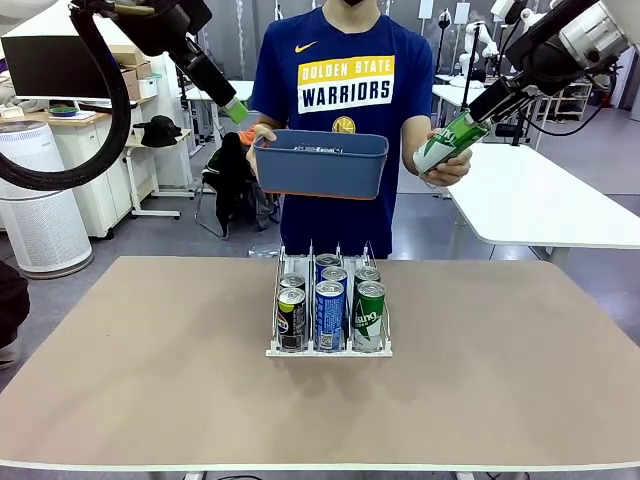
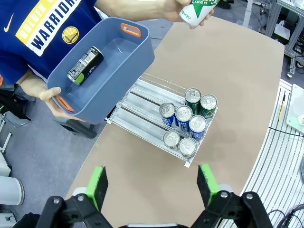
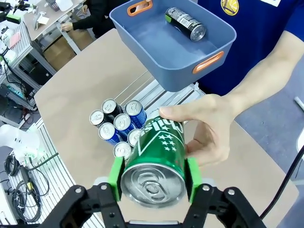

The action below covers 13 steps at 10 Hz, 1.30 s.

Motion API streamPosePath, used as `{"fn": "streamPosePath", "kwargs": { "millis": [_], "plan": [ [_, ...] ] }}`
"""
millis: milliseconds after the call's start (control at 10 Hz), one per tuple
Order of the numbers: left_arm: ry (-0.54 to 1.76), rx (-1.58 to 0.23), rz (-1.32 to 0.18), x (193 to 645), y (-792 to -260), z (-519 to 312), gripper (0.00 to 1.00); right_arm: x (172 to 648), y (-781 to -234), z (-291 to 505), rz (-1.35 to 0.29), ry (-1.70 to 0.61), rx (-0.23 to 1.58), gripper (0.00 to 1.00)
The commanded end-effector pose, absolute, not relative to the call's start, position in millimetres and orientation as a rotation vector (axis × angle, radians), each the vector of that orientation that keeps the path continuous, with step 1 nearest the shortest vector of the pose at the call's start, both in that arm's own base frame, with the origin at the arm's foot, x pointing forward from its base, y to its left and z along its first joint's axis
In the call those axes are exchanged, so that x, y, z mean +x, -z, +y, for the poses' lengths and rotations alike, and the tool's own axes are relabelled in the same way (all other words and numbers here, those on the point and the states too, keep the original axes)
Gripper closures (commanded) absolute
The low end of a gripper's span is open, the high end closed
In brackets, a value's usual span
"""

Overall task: Fill the beverage cans into the dispenser.
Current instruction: Pick up the Sprite handed by the human.

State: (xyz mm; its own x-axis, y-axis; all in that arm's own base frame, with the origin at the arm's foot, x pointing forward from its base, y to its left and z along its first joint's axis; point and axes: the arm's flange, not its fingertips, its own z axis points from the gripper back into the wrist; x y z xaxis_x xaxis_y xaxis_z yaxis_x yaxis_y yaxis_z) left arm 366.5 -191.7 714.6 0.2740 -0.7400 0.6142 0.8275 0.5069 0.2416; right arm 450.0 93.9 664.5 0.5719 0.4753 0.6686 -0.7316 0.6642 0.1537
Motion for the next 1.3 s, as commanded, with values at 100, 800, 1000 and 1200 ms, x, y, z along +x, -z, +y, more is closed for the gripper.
{"fn": "streamPosePath", "kwargs": {
  "millis": [100,800,1000,1200],
  "plan": [
    [1.055,-0.133,-0.746,366.8,-714.6,-190.8,0.0,452.6,-664.1,97.9,-0.633,-0.728,0.43,1.0],
    [1.055,-0.133,-0.746,366.8,-714.6,-190.8,0.0,447.3,-667.7,97.4,-0.652,-0.751,0.429,1.0],
    [1.055,-0.133,-0.746,366.8,-714.6,-190.8,0.0,449.2,-669.5,97.9,-0.667,-0.72,0.431,1.0],
    [1.055,-0.133,-0.746,366.8,-714.6,-190.8,0.0,448.4,-665.7,96.5,-0.634,-0.744,0.44,1.0]
  ]
}}
